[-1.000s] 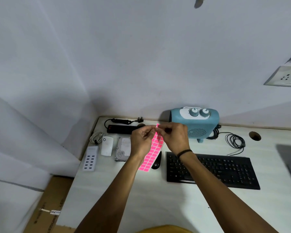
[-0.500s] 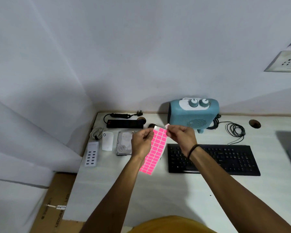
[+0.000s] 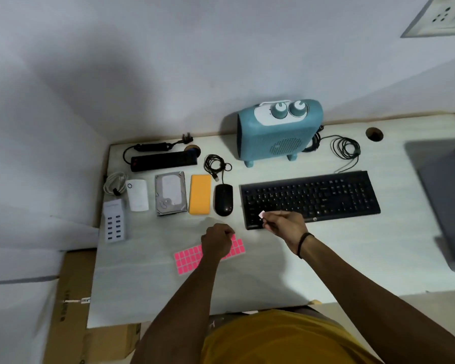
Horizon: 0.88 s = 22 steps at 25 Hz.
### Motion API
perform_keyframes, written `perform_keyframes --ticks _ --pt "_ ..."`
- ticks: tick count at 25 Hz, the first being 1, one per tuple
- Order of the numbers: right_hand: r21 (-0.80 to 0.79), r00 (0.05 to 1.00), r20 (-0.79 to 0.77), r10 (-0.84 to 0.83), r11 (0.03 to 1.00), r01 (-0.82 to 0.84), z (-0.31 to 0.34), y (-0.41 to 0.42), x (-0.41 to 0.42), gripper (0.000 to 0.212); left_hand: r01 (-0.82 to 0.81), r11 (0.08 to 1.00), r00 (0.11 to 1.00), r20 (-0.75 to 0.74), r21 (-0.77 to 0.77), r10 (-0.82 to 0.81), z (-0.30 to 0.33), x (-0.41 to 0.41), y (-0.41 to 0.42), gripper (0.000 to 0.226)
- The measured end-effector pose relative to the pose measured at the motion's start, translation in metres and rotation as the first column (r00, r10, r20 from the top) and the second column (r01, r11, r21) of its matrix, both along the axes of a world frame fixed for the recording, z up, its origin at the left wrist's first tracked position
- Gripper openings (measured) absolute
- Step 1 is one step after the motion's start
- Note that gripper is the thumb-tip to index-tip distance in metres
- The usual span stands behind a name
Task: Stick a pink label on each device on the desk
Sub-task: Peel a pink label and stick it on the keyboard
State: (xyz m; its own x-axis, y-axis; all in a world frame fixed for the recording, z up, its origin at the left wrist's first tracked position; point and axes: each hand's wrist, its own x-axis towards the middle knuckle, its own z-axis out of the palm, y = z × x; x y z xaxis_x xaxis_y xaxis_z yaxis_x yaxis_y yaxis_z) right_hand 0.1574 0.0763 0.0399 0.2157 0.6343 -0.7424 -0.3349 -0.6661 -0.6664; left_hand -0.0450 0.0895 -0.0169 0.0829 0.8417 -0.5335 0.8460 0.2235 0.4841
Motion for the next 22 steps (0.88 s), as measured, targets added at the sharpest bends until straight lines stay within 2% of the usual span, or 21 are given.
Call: perform_keyframes --ticks 3,5,6,7,8,10,11,12,13,18,22 --pt "-0.031 0.999 -0.016 0.048 0.998 -0.048 -0.009 -0.008 0.006 0.018 0.024 1.000 0.997 -0.067 0.000 -0.024 -0.009 0.002 -0.005 0.023" --pt "-0.046 0.999 -0.038 0.038 0.998 -0.040 -0.011 -0.005 0.006 0.017 -0.013 0.997 0.998 -0.057 0.072 0.017 -0.007 0.005 -0.004 0.021" --pt "-0.045 0.998 -0.053 0.023 0.999 -0.025 -0.009 -0.001 0.005 0.015 -0.075 0.991 0.997 0.017 0.108 0.073 -0.001 0.010 -0.002 0.019" --pt "-0.036 0.997 -0.075 -0.002 0.999 -0.001 -0.006 0.005 0.003 0.013 -0.176 0.977 0.976 0.152 0.120 0.158 0.012 0.019 0.003 0.017" --pt "-0.024 0.994 -0.105 -0.031 0.999 0.029 -0.002 0.011 0.001 0.013 -0.302 0.952 0.910 0.311 0.051 0.273 0.025 0.030 0.009 0.018" --pt "-0.001 0.979 -0.187 -0.079 0.997 0.080 0.002 0.025 -0.001 0.016 -0.464 0.849 0.648 0.557 -0.252 0.519 0.051 0.056 0.025 0.020" --pt "0.008 0.970 -0.223 -0.096 0.995 0.100 0.003 0.033 0.000 0.018 -0.478 0.789 0.505 0.615 -0.386 0.606 0.060 0.067 0.033 0.020" --pt "0.014 0.962 -0.250 -0.113 0.993 0.121 0.004 0.040 0.002 0.020 -0.476 0.754 0.412 0.643 -0.452 0.646 0.067 0.075 0.040 0.019" --pt "0.016 0.954 -0.269 -0.131 0.990 0.140 0.004 0.045 0.005 0.020 -0.478 0.744 0.378 0.655 -0.467 0.654 0.069 0.081 0.047 0.018" --pt "0.023 0.956 -0.273 -0.106 0.993 0.117 0.004 0.061 0.020 0.021 -0.508 0.738 0.426 0.615 -0.444 0.663 0.062 0.099 0.067 0.017" --pt "0.049 0.970 -0.235 0.059 0.998 -0.049 0.000 0.074 0.045 0.024 -0.531 0.712 0.453 0.557 -0.459 0.696 0.049 0.107 0.078 0.008"
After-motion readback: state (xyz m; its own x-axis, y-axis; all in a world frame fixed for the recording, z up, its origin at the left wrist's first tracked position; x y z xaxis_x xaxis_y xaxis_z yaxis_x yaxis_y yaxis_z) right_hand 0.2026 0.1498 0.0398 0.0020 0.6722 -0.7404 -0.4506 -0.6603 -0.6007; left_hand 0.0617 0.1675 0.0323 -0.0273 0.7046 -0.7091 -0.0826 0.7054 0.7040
